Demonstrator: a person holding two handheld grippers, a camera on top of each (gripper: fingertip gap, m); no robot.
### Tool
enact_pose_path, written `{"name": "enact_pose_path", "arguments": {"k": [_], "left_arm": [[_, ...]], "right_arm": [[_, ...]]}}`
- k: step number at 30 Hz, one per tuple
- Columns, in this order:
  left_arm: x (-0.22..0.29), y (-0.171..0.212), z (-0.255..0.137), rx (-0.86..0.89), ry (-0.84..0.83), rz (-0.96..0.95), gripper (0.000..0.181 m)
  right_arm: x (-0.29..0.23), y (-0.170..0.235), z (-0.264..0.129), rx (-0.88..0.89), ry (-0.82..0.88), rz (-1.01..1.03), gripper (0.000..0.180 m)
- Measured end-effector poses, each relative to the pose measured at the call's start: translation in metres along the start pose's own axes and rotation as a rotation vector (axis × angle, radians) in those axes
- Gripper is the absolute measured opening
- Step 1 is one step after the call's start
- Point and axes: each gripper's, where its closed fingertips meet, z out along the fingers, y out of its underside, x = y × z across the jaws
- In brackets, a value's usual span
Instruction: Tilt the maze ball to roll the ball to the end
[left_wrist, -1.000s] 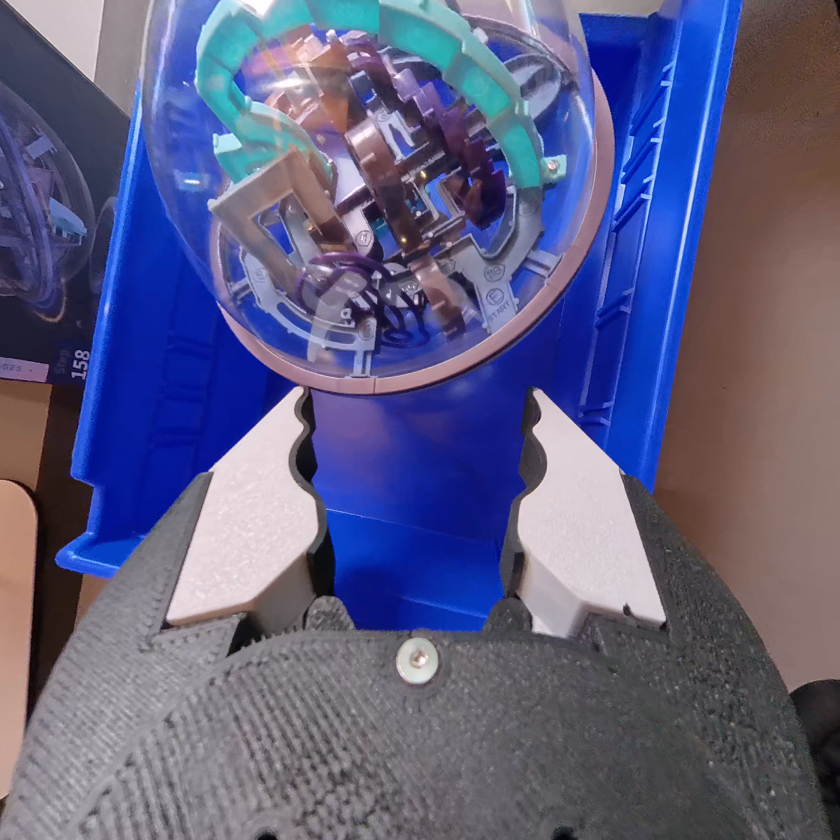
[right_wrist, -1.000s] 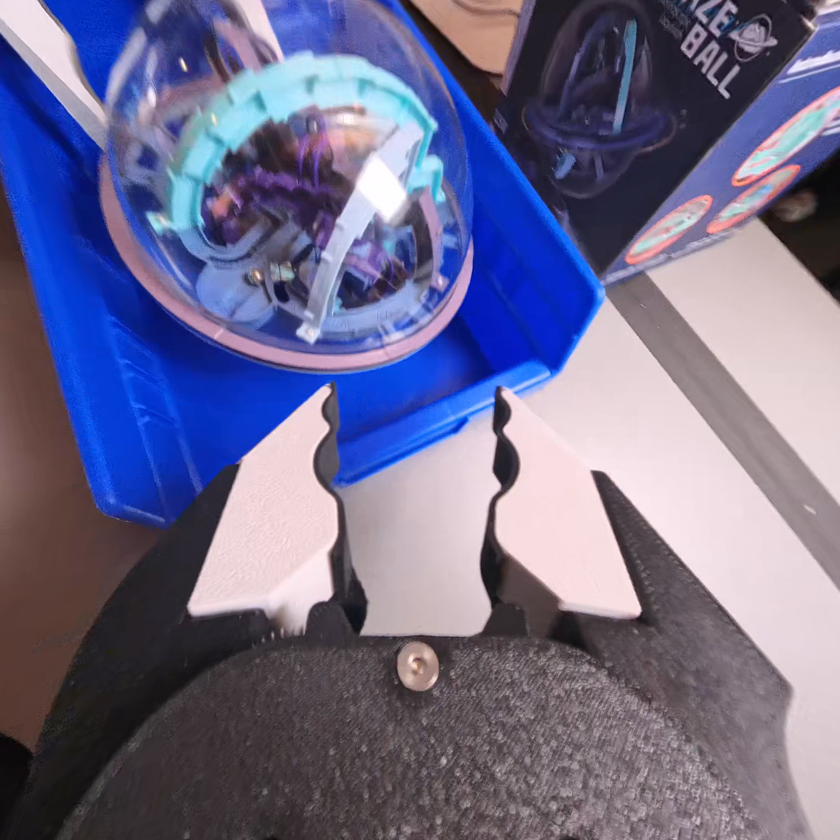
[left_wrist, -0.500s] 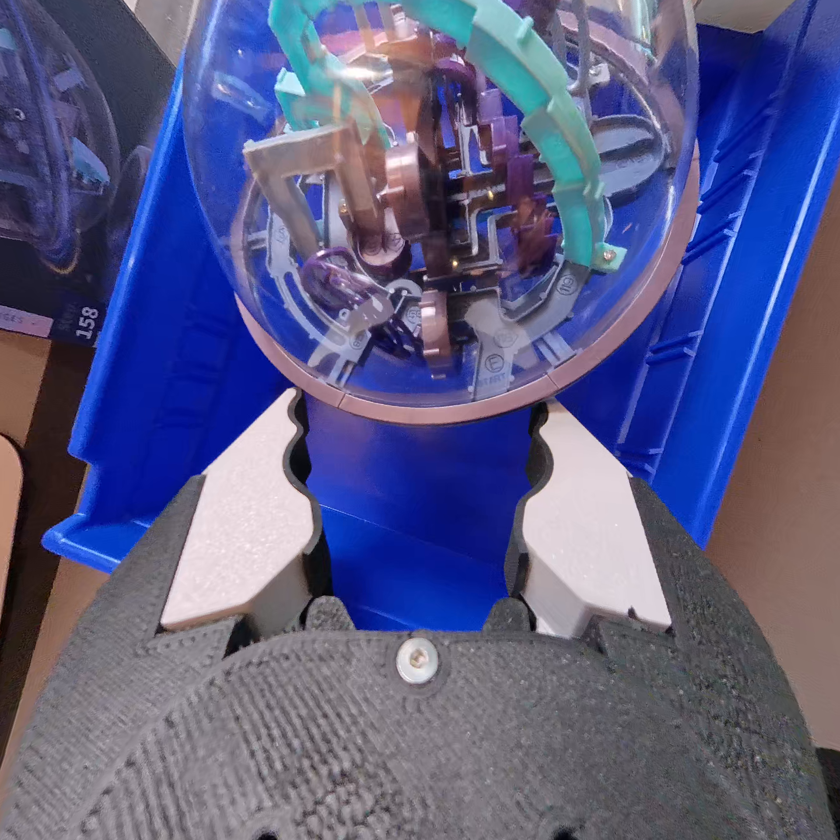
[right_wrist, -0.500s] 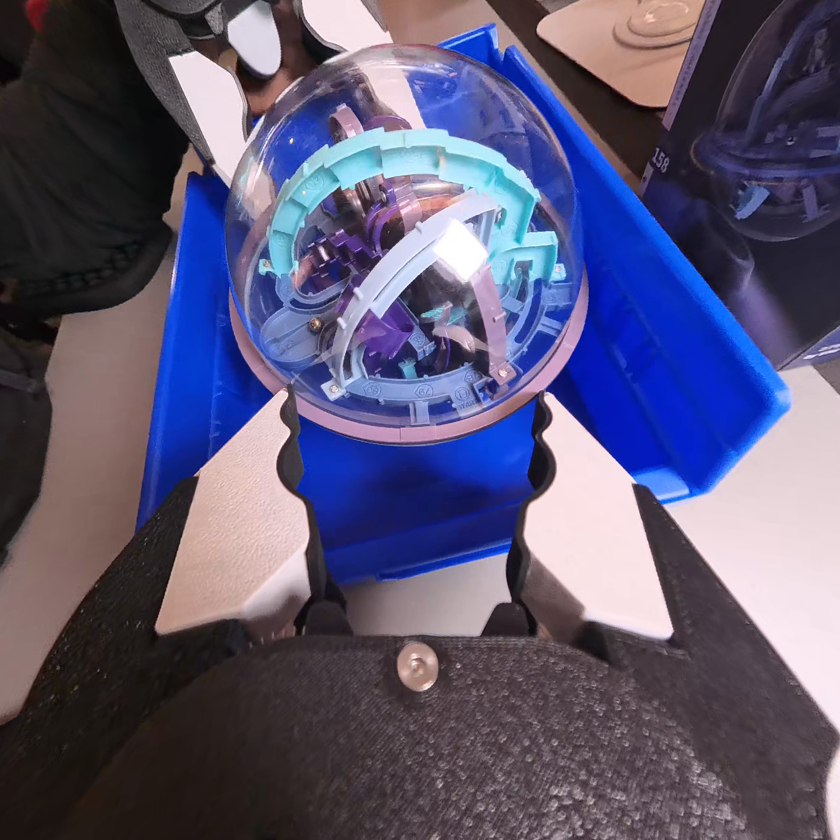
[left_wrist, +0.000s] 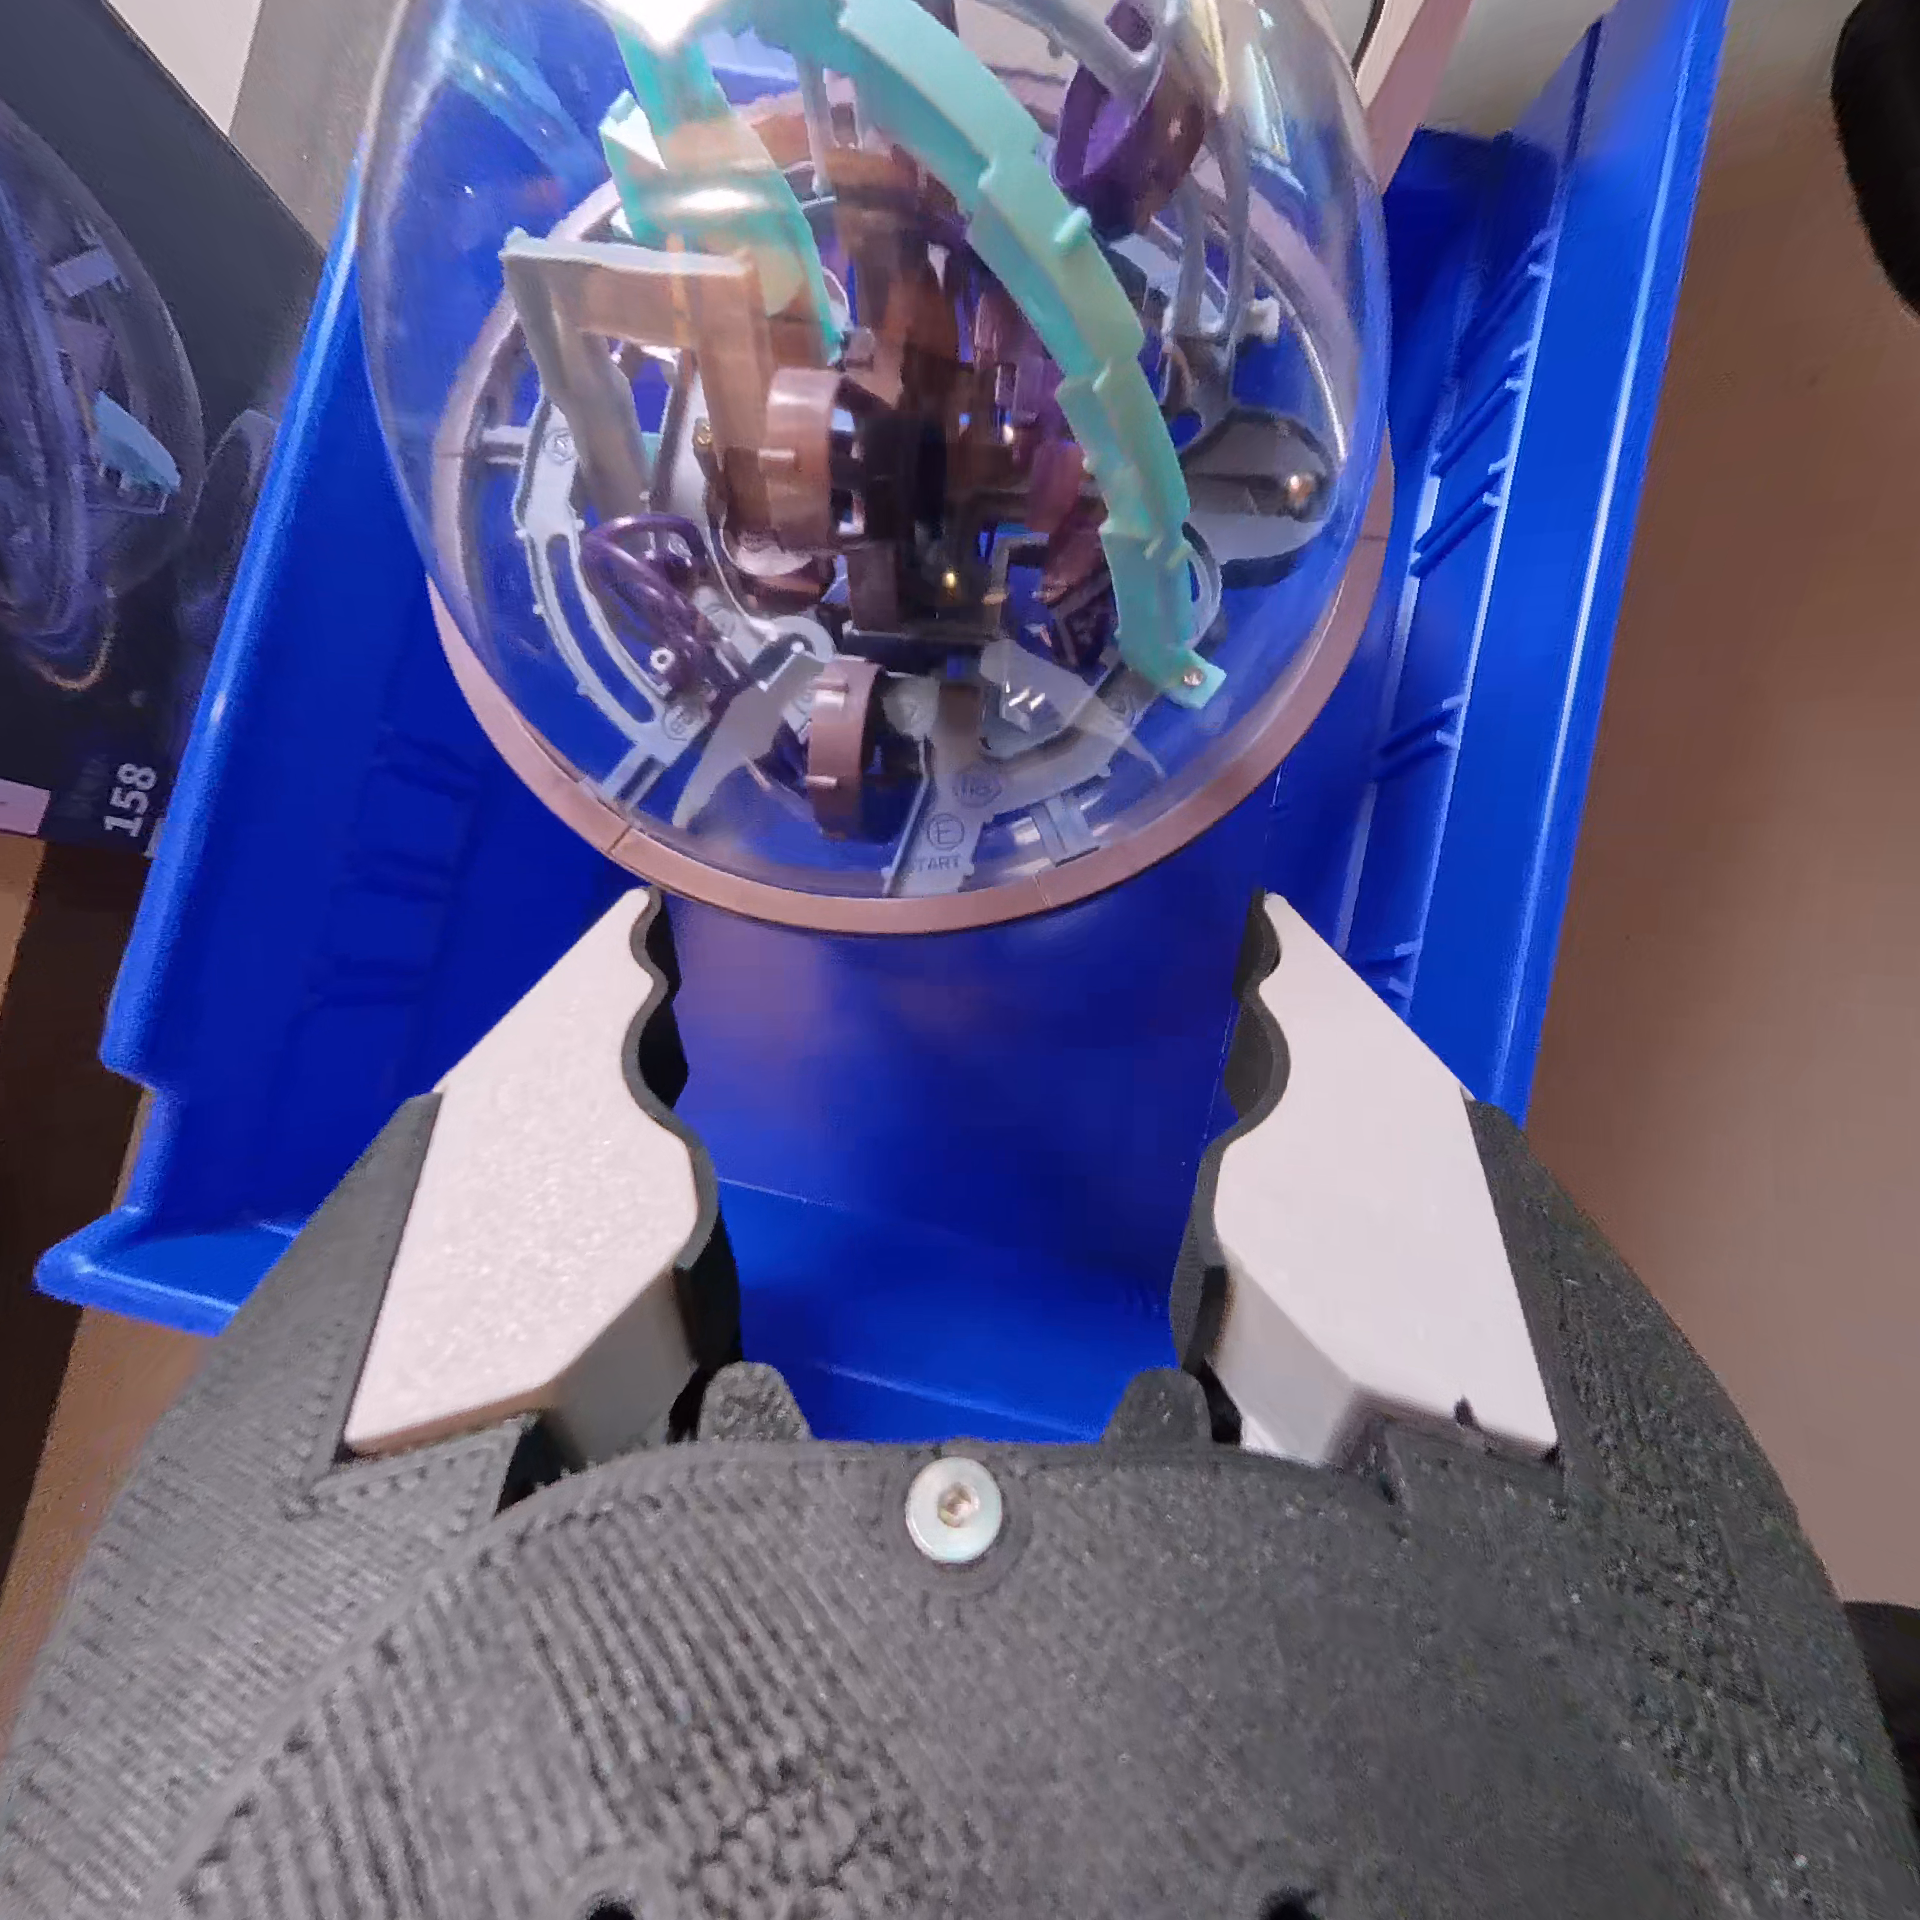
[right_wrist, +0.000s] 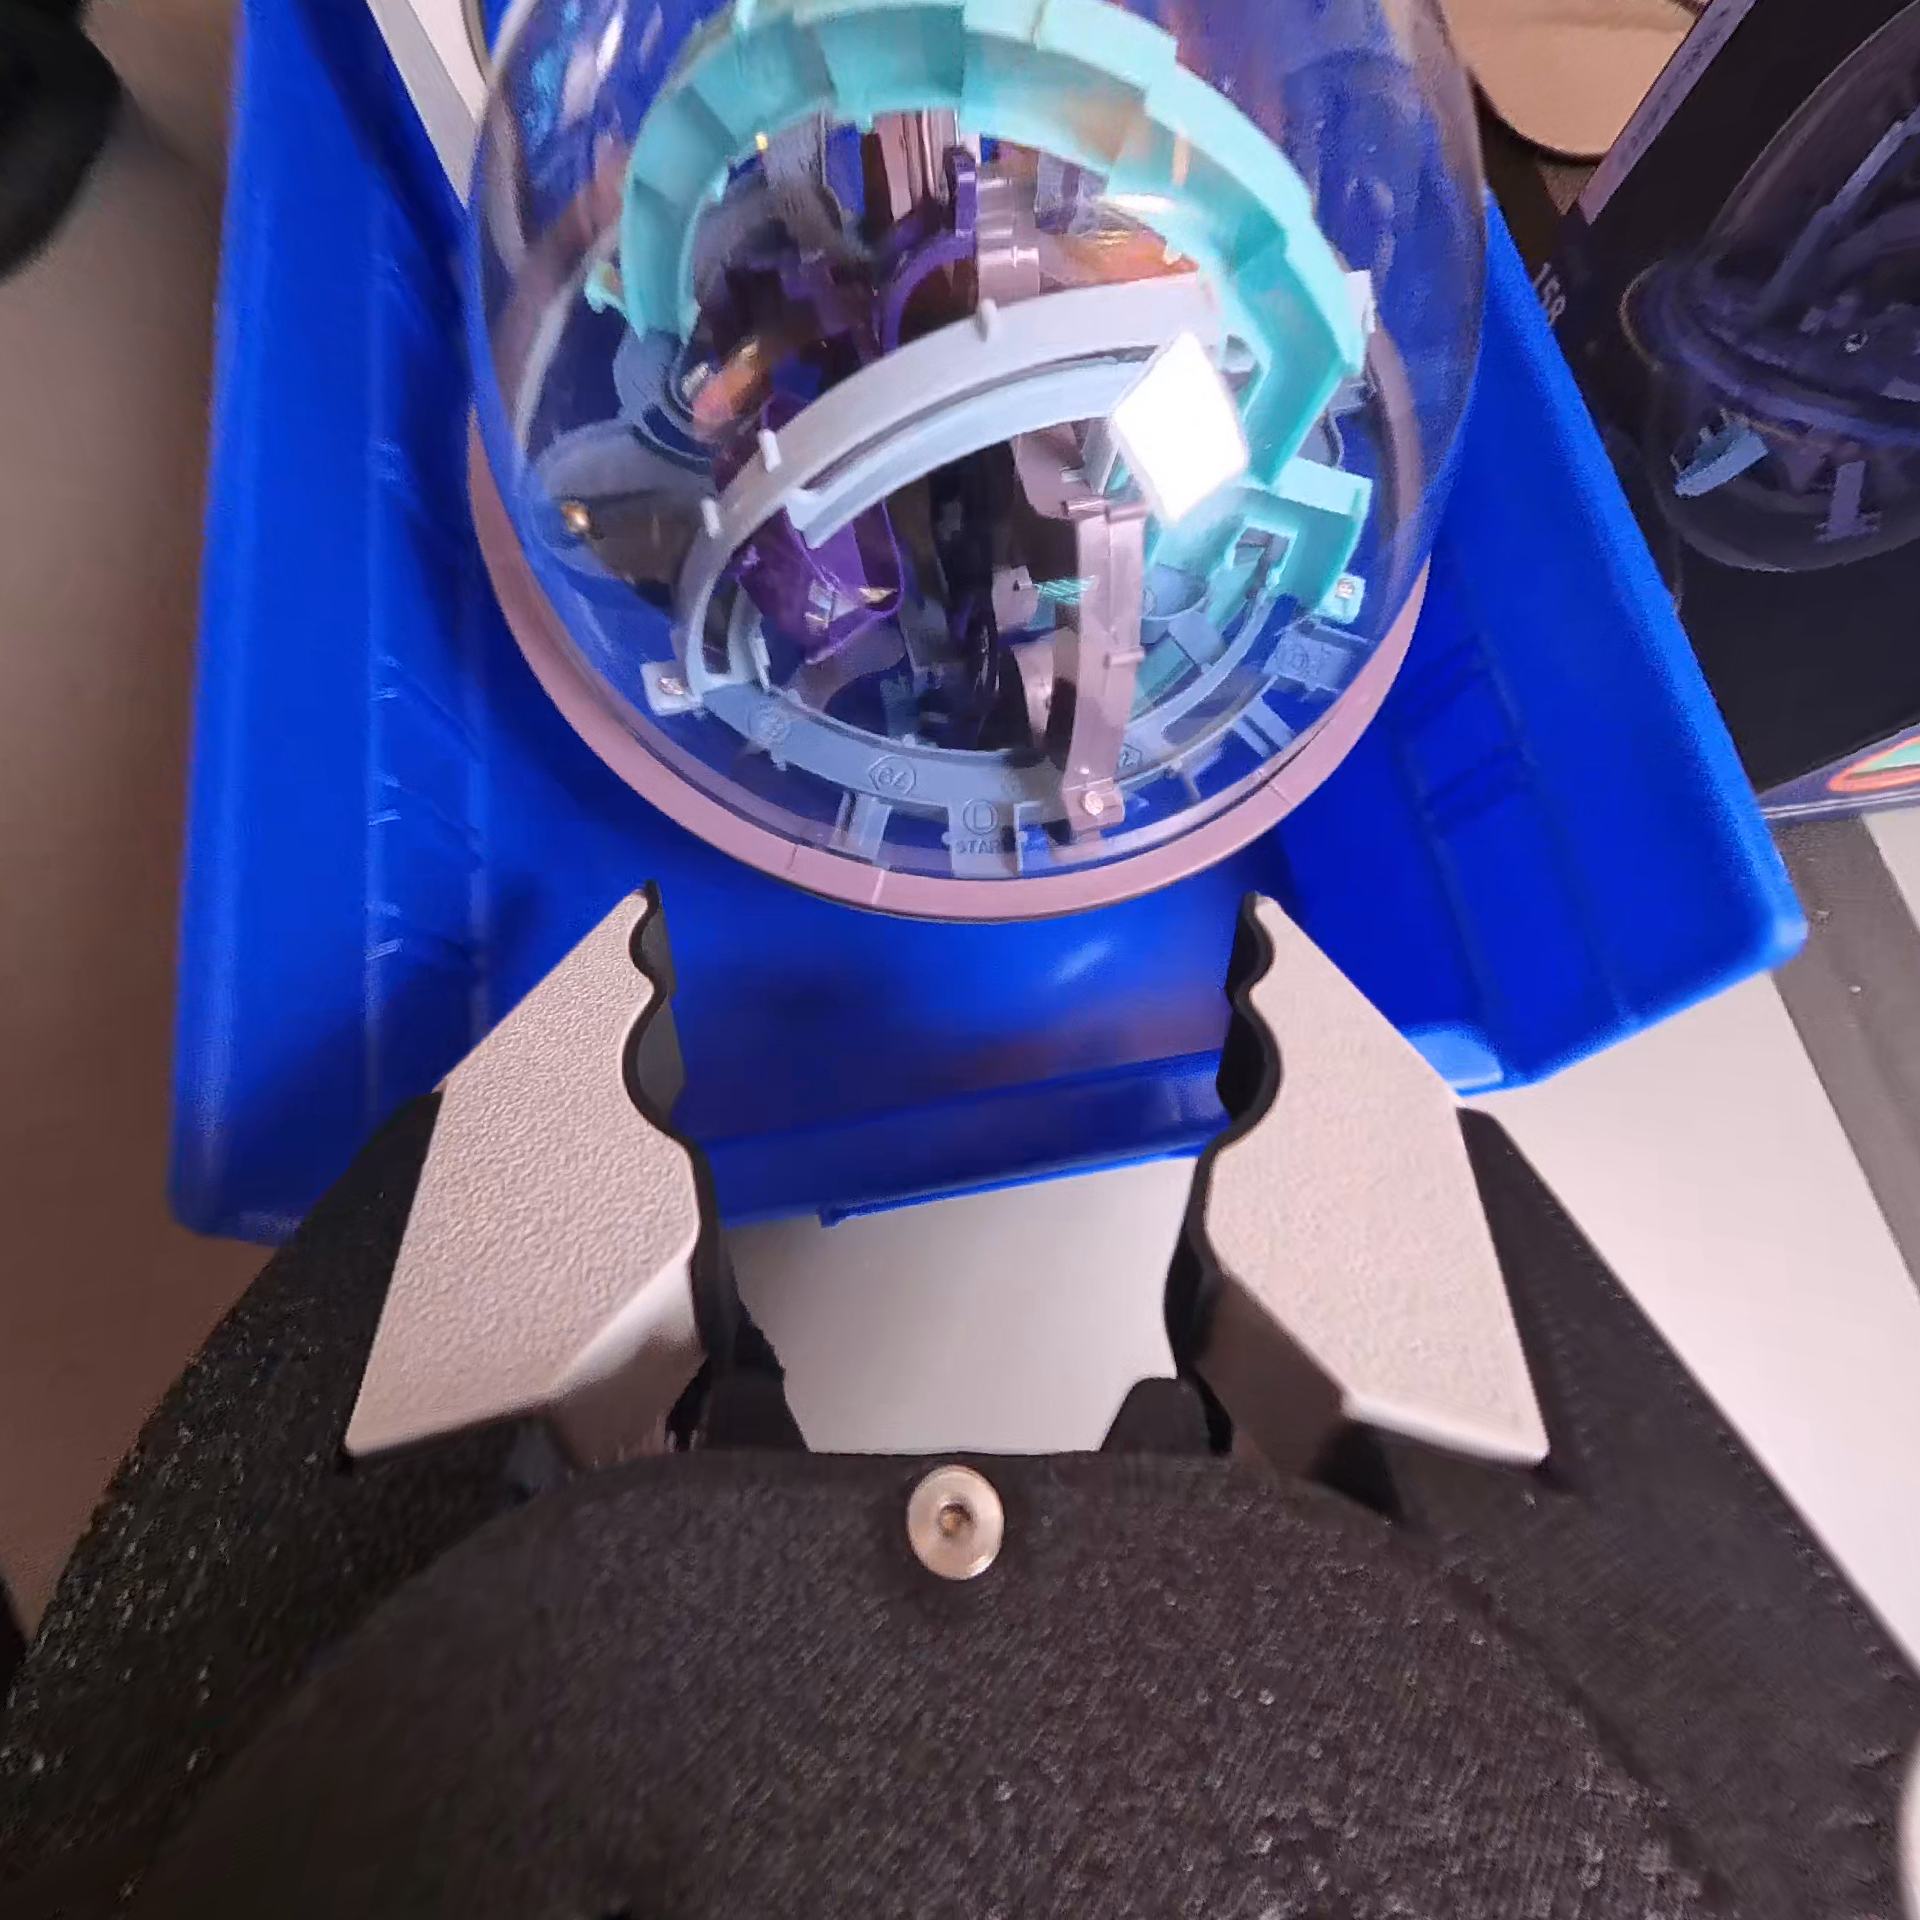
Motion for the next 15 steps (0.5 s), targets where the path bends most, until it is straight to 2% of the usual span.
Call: {"name": "enact_pose_path", "arguments": {"k": [4,7,15], "left_arm": [[-0.006,0.003,0.007,-0.044,-0.031,-0.002,0.105],[-0.014,0.005,0.007,-0.059,-0.091,0.004,0.093],[-0.018,-0.011,-0.005,0.045,-0.158,0.099,0.093]], "right_arm": [[0.01,-0.002,0.016,-0.024,0.065,-0.048,0.101],[0.012,-0.004,0.018,-0.002,0.077,-0.049,0.099],[0.013,-0.015,0.007,0.079,0.18,-0.085,0.1]]}}
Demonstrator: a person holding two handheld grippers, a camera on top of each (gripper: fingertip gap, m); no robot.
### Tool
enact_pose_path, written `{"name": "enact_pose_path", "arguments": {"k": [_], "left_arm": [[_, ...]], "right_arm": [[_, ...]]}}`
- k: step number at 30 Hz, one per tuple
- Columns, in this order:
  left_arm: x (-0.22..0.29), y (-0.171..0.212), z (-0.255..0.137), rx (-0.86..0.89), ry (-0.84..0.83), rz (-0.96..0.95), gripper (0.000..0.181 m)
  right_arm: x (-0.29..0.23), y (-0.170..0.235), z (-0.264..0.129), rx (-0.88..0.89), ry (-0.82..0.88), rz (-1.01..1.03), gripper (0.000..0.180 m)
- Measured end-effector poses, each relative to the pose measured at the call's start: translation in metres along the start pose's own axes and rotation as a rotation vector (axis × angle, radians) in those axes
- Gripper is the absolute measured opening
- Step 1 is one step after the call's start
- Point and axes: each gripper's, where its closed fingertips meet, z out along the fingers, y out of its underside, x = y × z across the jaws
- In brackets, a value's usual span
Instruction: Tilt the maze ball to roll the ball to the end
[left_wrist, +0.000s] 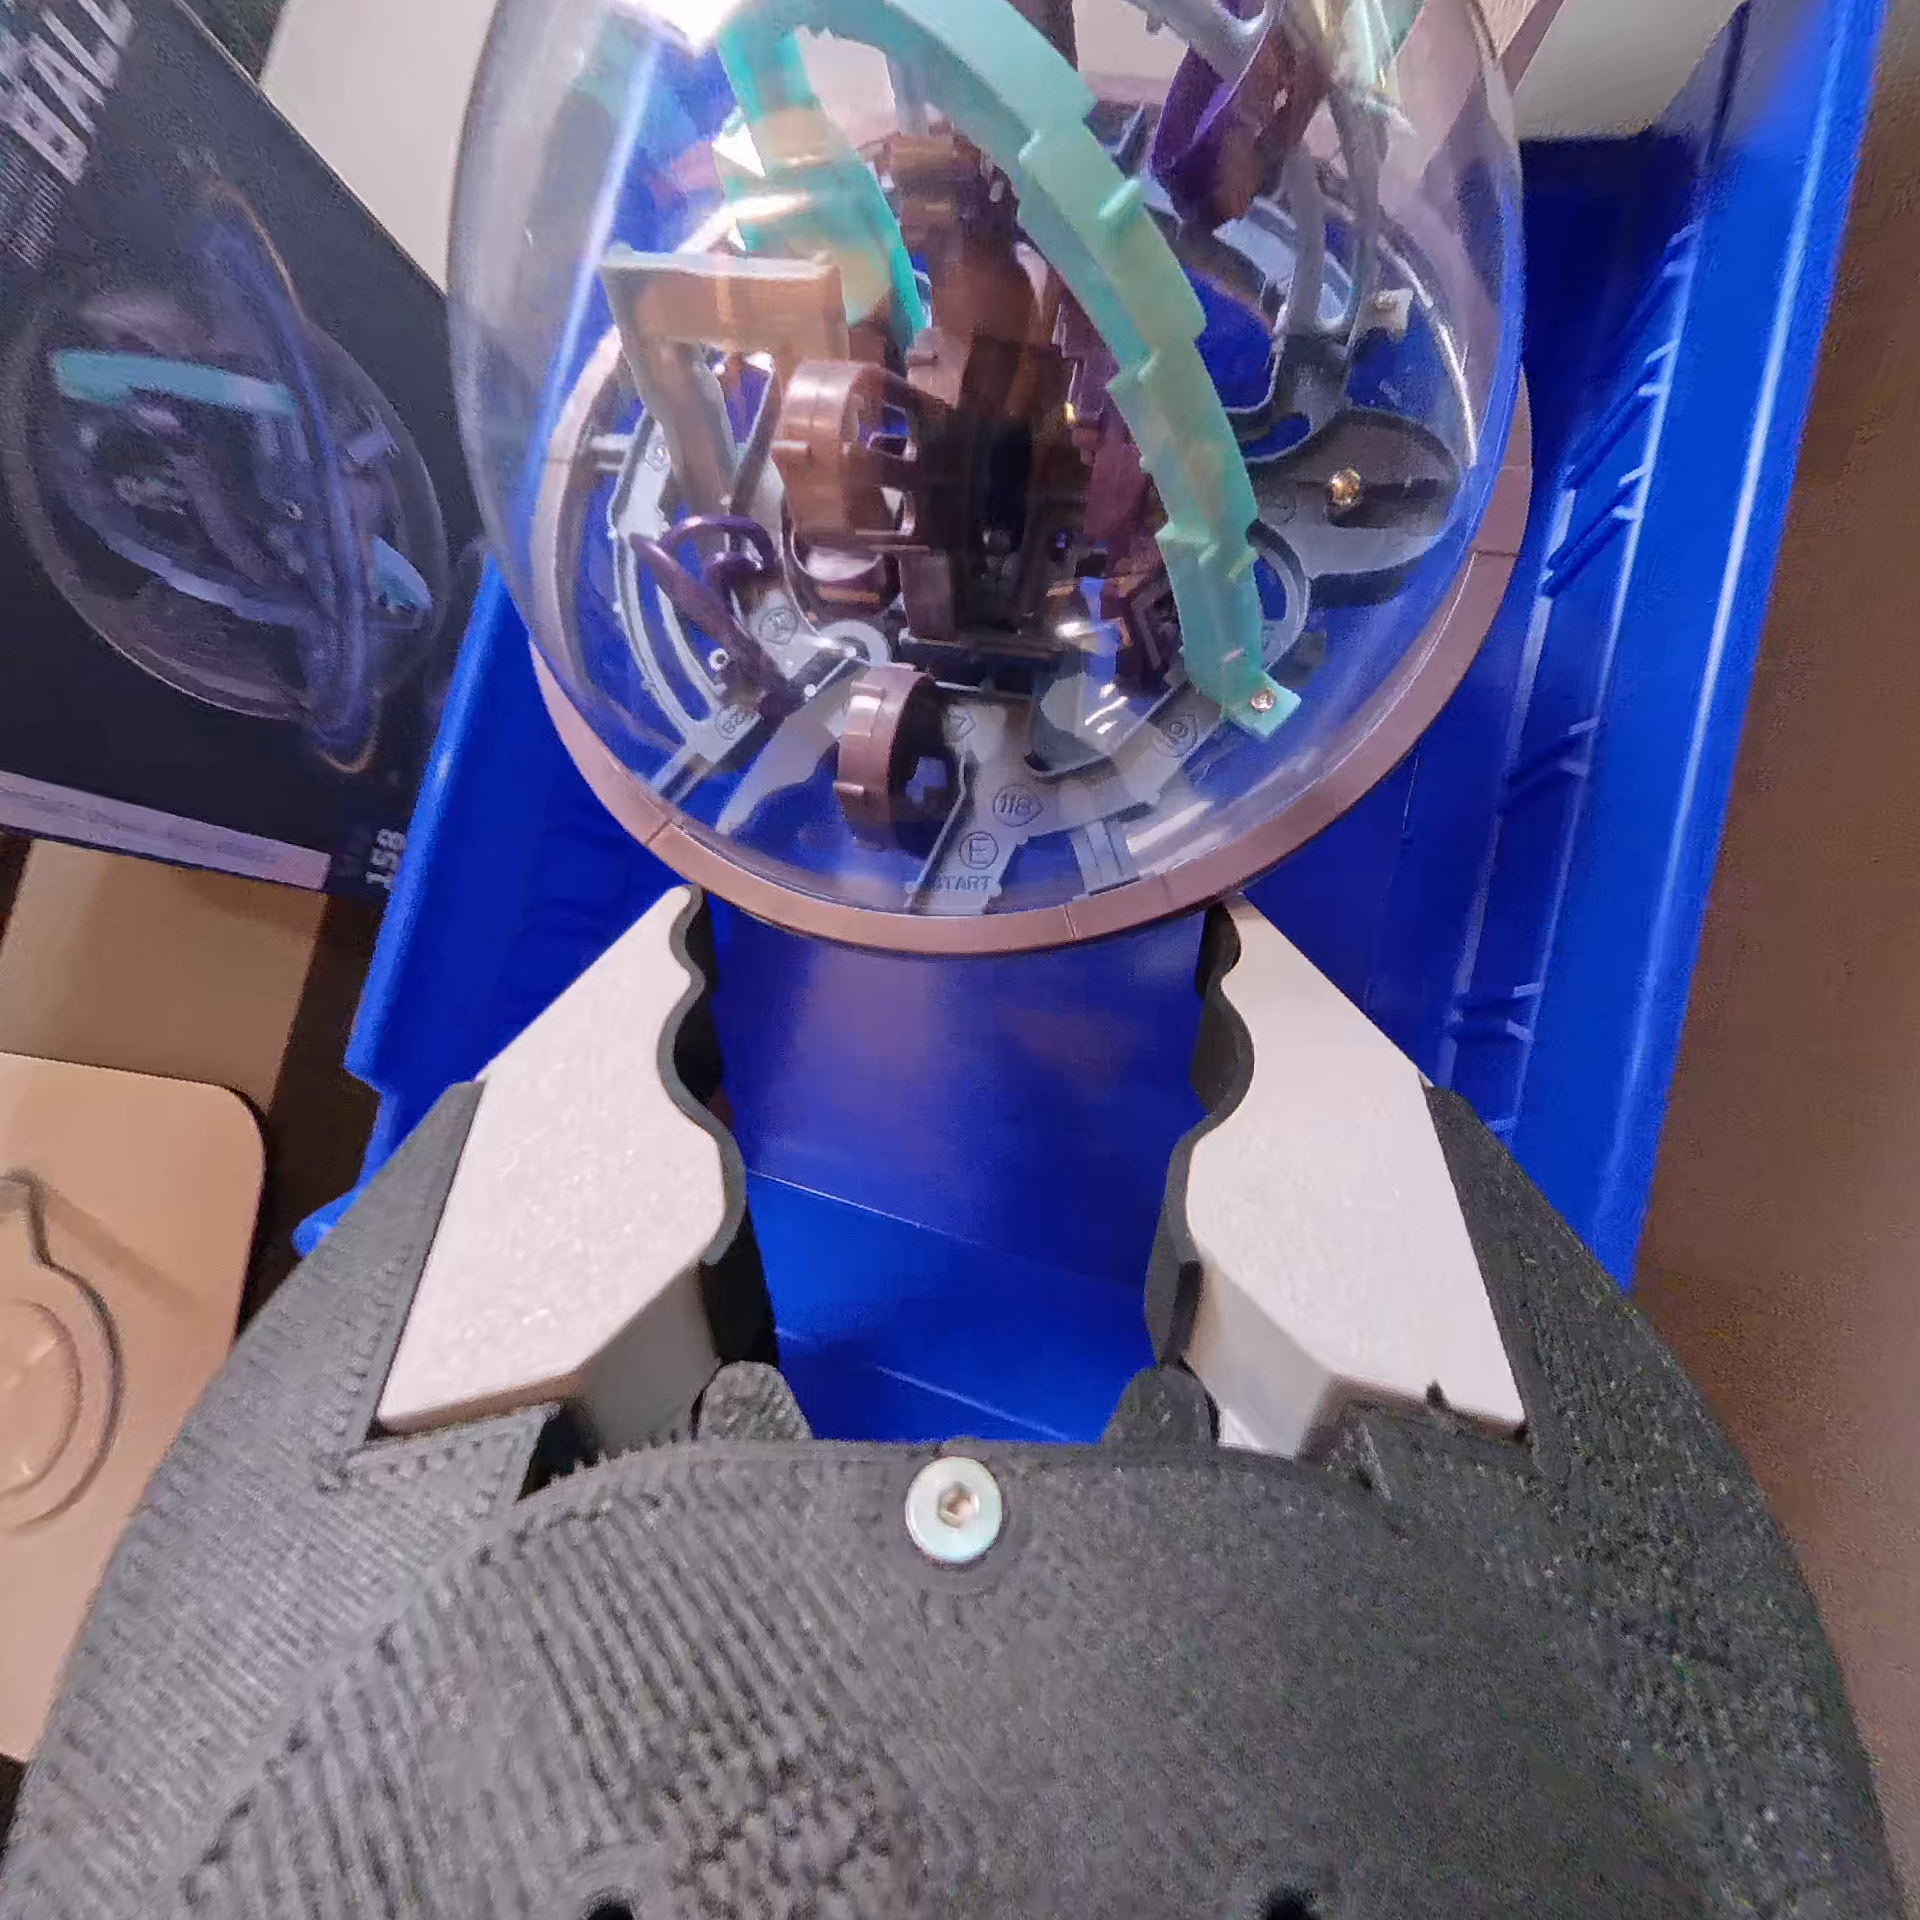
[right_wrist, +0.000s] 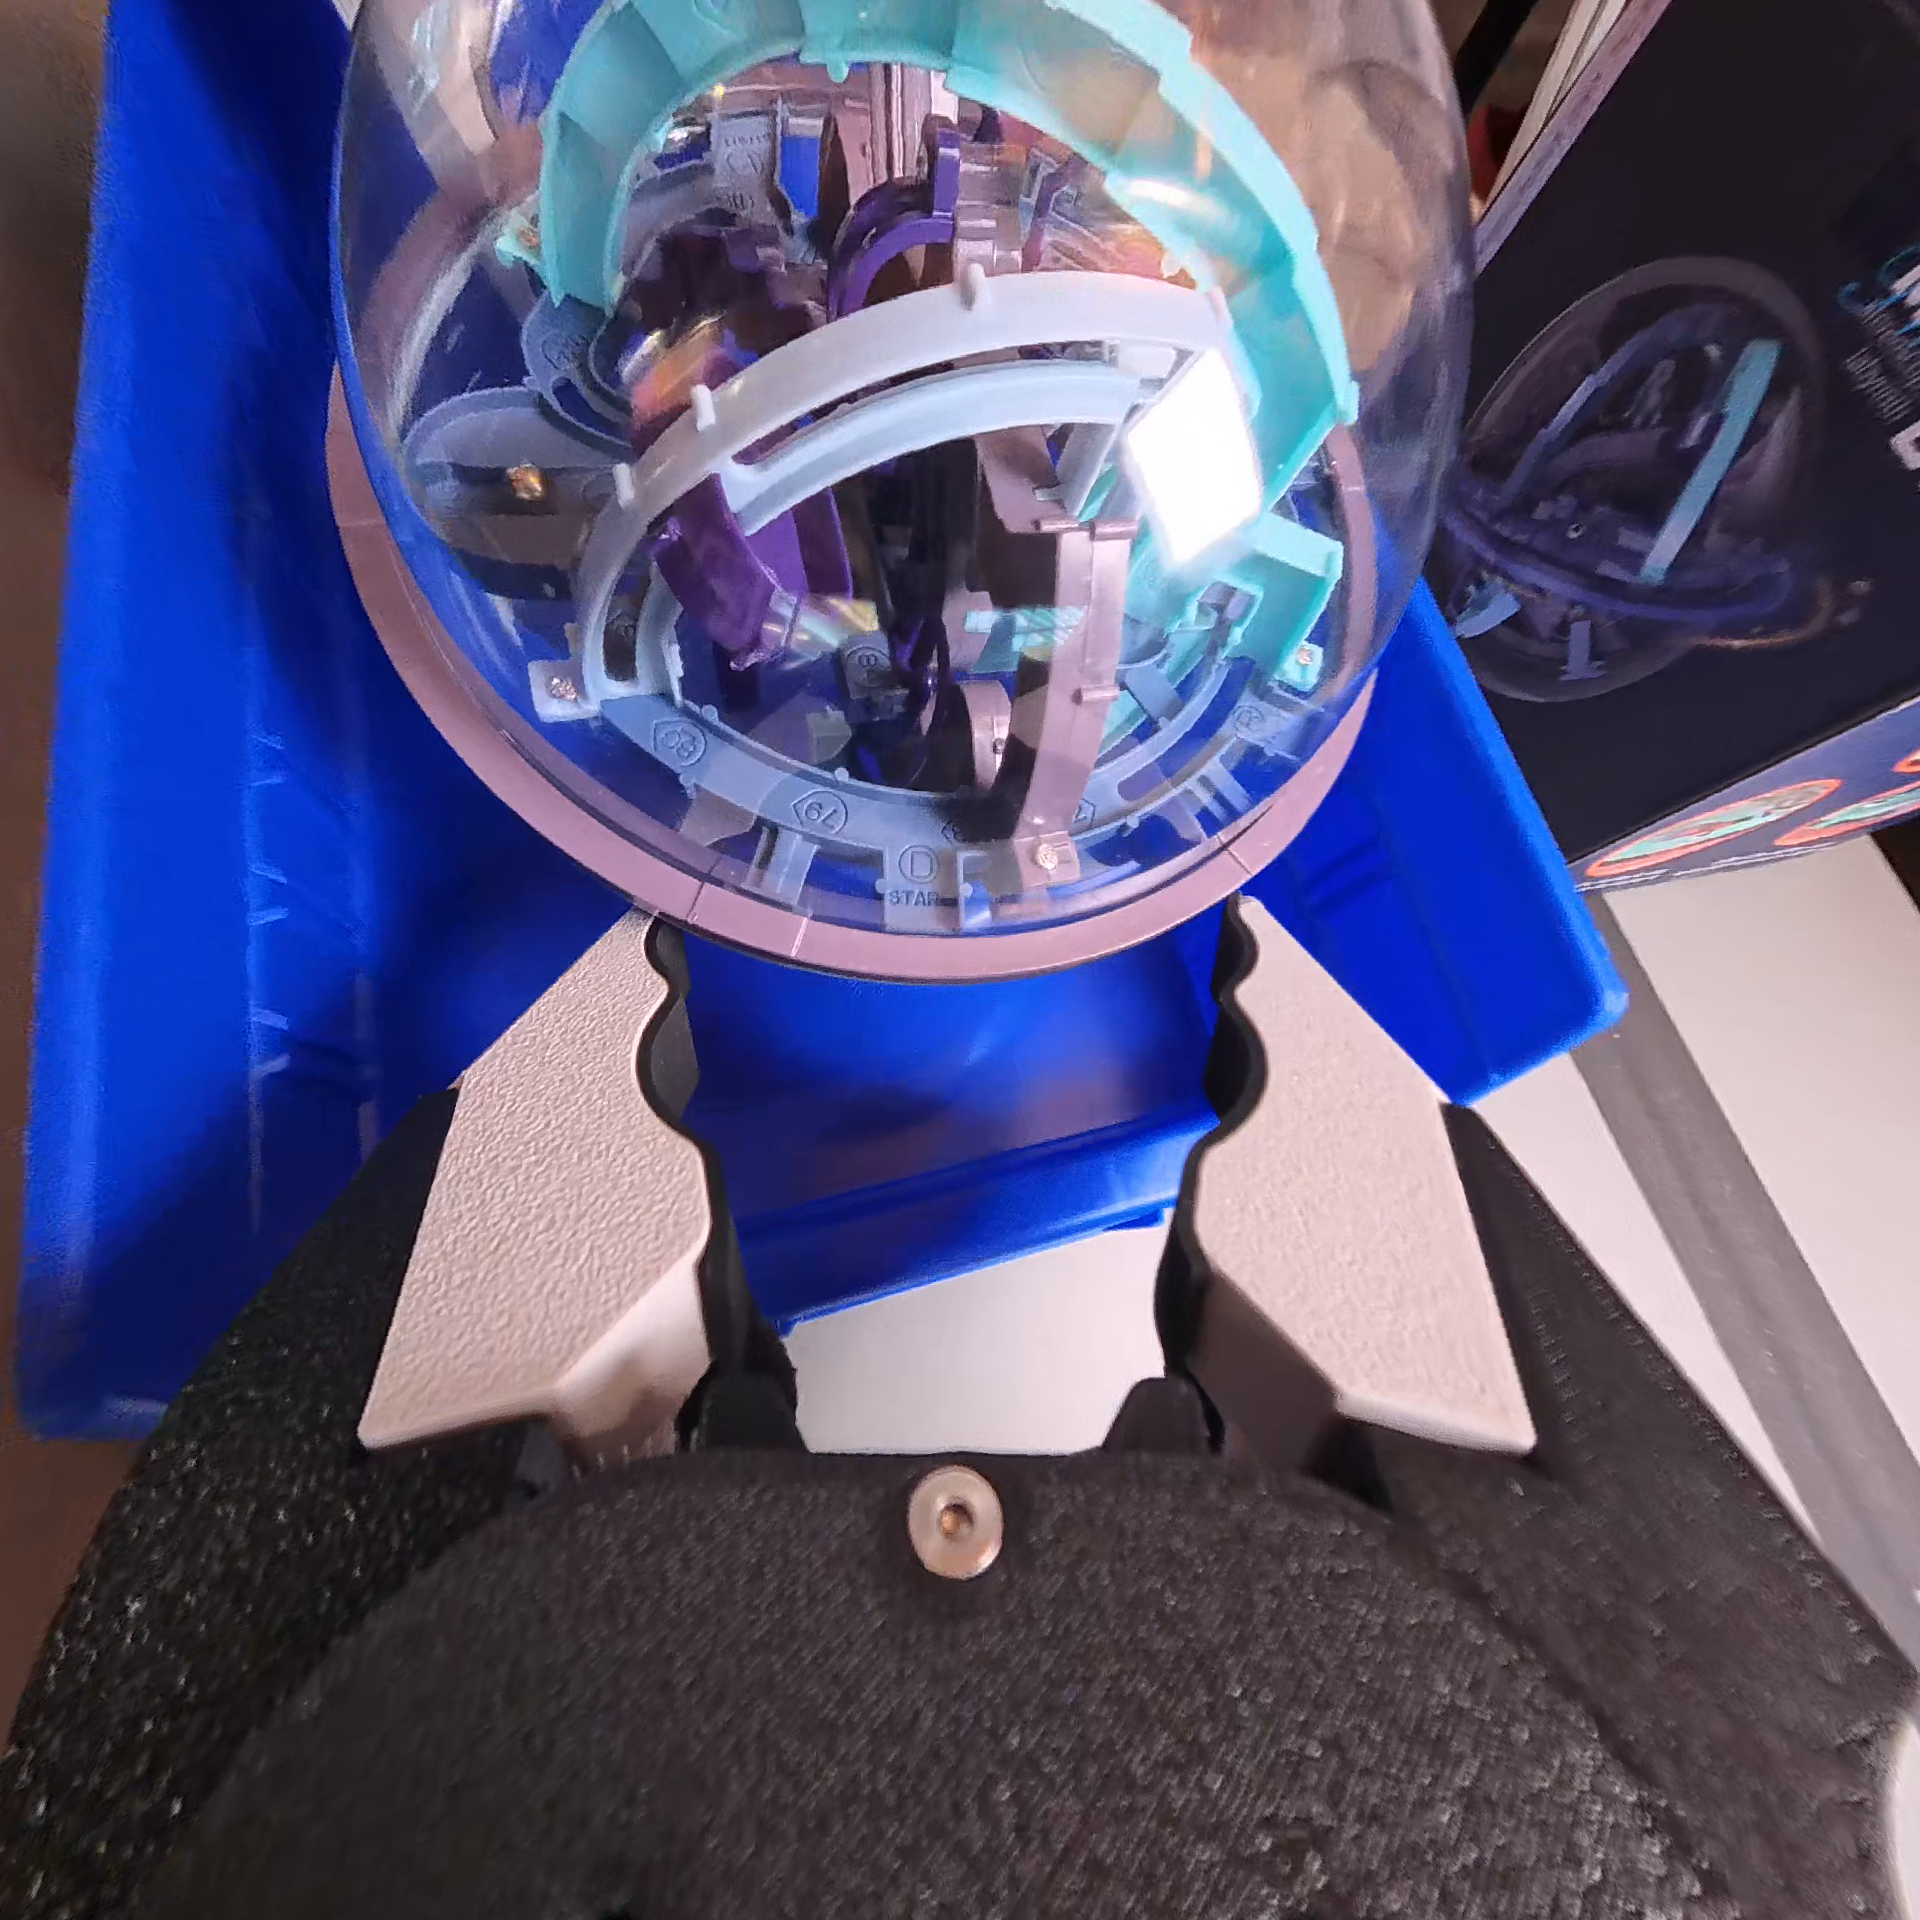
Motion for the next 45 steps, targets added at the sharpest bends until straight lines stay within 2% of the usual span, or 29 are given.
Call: {"name": "enact_pose_path", "arguments": {"k": [8,14,24,28,40,45], "left_arm": [[-0.003,-0.04,-0.043,0.234,-0.073,0.042,0.094],[0.005,-0.063,-0.079,0.389,-0.113,0.037,0.104],[0.047,-0.081,-0.14,0.721,-0.174,-0.032,0.117],[0.06,-0.075,-0.147,0.768,-0.193,-0.056,0.12],[0.089,-0.053,-0.134,0.842,-0.197,-0.012,0.121],[0.089,-0.052,-0.135,0.878,-0.194,-0.025,0.12]], "right_arm": [[0.002,-0.047,-0.037,0.082,0.075,-0.069,0.1],[-0.01,-0.093,-0.067,0.16,0.134,-0.131,0.099],[-0.055,-0.135,-0.082,0.345,0.095,-0.172,0.1],[-0.07,-0.14,-0.08,0.404,0.085,-0.181,0.101],[-0.101,-0.121,-0.069,0.493,0.114,-0.194,0.104],[-0.102,-0.119,-0.064,0.498,0.057,-0.117,0.104]]}}
